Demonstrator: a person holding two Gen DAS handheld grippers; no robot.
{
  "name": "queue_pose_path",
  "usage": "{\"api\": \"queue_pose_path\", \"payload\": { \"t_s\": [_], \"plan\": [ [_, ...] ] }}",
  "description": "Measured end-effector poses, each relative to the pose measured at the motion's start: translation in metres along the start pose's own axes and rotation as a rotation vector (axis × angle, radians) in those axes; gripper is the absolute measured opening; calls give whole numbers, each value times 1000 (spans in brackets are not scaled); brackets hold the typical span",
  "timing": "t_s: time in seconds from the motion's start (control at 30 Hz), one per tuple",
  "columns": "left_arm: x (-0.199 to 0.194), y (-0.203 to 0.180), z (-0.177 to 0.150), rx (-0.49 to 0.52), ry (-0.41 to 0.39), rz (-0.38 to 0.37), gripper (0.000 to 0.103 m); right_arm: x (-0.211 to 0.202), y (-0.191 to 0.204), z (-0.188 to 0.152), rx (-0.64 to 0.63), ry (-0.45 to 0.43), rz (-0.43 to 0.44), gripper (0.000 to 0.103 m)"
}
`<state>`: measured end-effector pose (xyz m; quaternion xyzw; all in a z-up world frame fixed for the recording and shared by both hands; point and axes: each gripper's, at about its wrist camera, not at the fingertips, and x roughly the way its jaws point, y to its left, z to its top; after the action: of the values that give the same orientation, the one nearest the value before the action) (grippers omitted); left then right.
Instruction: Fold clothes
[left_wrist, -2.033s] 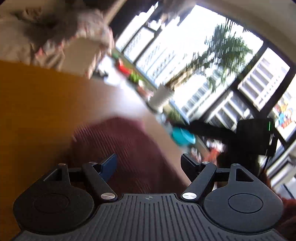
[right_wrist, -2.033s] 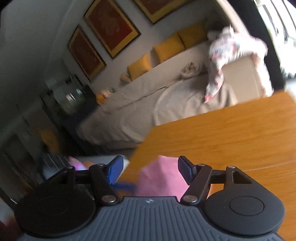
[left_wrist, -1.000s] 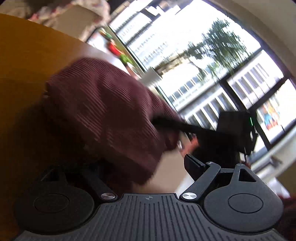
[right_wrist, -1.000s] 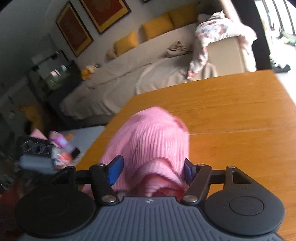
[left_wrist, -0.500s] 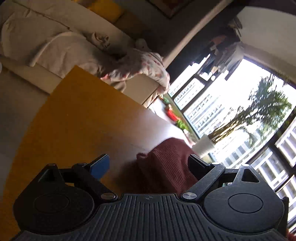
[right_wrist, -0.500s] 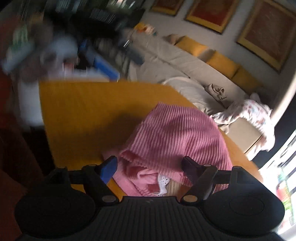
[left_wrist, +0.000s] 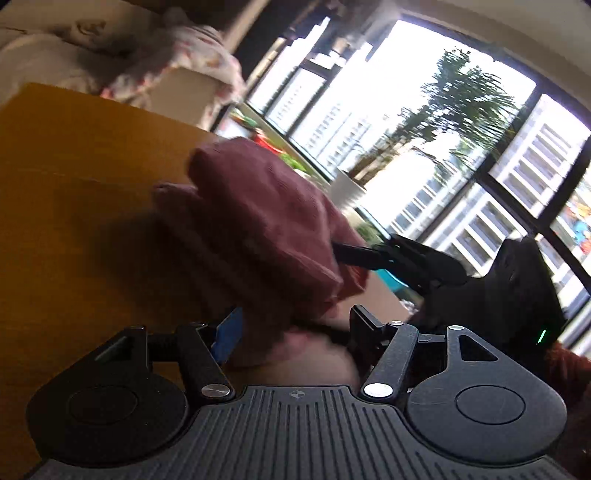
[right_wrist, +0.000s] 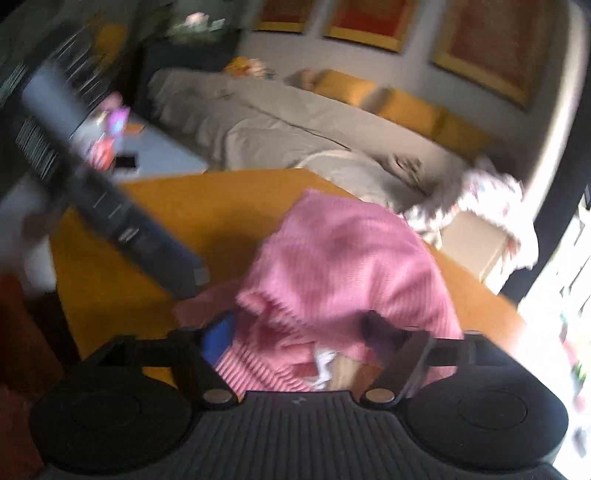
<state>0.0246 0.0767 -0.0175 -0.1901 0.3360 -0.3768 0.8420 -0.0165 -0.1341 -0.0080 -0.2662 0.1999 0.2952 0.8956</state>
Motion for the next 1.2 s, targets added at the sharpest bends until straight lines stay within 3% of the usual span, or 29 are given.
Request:
{"api": "queue_pose_path", "payload": {
  "t_s": [0.13,0.17,0.2,0.27,0.3,0.43,0.53,0.63,0.7,0.73,0.9,0.97,1.07,1.2],
  "plan": [
    [6,3,3,-14,0,0,63,3,30,-12,-188,-6,-97,84],
    [7,4,6,-24,4,0,60,3,28,-11,-169,-7,-109,80],
    [9,7,7,-33,8,4,58,2,26,-9,-149,-8,-120,68],
    [11,12,8,-49,14,16,58,-4,10,-6,-23,-13,-84,62],
    [11,14,9,-63,12,19,58,-7,3,-4,34,-11,-67,62],
    [4,31,17,-190,-33,2,56,-7,14,-8,-67,5,-110,65],
    [6,44,25,-307,-76,-42,49,-10,7,-7,10,-7,-87,66],
    [10,52,32,-361,-107,-65,45,-16,-5,-7,96,-34,-55,77],
    [12,57,34,-394,-119,-92,44,-23,-1,-12,86,-56,-60,80],
    [14,60,34,-417,-125,-116,44,-23,-2,-12,71,-63,-64,81],
    [31,71,27,-476,-77,-81,44,-14,11,-16,-9,-33,-158,82],
    [37,75,24,-498,-56,-64,45,-5,18,-13,-71,-12,-170,82],
    [38,80,21,-504,-56,-60,38,1,34,-14,-218,-22,-215,83],
    [38,81,21,-505,-56,-68,38,-2,14,-5,-23,-35,-196,83]
  ]
}}
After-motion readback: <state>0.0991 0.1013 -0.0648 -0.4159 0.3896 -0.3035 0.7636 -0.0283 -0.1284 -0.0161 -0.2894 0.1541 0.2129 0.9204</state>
